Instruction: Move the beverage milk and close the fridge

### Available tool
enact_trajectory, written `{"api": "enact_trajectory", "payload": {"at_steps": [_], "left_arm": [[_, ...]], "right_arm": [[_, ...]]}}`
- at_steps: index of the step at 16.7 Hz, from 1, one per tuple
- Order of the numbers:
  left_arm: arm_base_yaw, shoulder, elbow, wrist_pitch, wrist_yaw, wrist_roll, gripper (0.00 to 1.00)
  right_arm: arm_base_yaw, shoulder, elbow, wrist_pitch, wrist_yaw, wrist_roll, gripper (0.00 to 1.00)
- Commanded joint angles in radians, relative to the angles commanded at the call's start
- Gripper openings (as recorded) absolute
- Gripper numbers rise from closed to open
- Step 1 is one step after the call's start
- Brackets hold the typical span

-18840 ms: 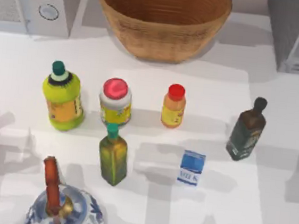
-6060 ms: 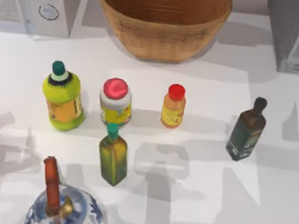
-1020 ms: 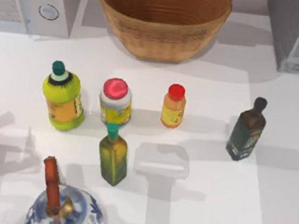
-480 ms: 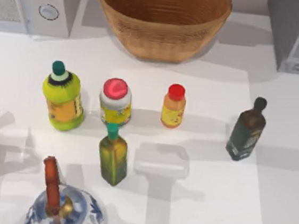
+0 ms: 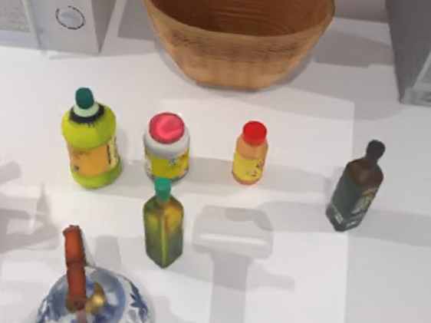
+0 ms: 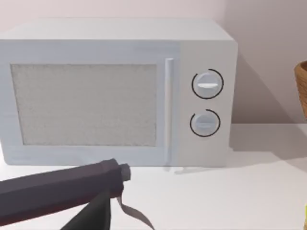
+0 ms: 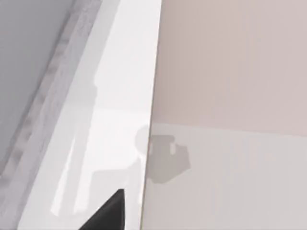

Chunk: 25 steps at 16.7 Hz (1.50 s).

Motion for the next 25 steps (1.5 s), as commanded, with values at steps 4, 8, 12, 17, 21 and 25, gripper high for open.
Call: {"api": "enact_trajectory", "payload": {"at_steps": [4, 8, 12, 17, 21, 25], "left_arm": [[0.000, 0.000, 0.000, 0.000, 0.000, 0.000, 1.00], [0.000, 0.000, 0.000, 0.000, 0.000, 0.000, 1.00], [0.000, 0.000, 0.000, 0.000, 0.000, 0.000, 1.00], [0.000, 0.000, 0.000, 0.000, 0.000, 0.000, 1.00], [0.000, 0.000, 0.000, 0.000, 0.000, 0.000, 1.00], [0.000, 0.000, 0.000, 0.000, 0.000, 0.000, 1.00]], "right_arm": [[0.141, -0.013, -0.019, 0.195, 0.046, 0.267, 1.00], [0.207, -0.025, -0.034, 0.285, 0.080, 0.389, 1.00], [0.209, -0.025, -0.035, 0.288, 0.082, 0.394, 1.00], [0.262, -0.039, -0.061, 0.328, 0.142, 0.454, 1.00], [0.466, -0.074, -0.127, 0.405, 0.302, 0.591, 1.00], [0.751, -0.115, -0.200, 0.481, 0.500, 0.754, 1.00]]}}
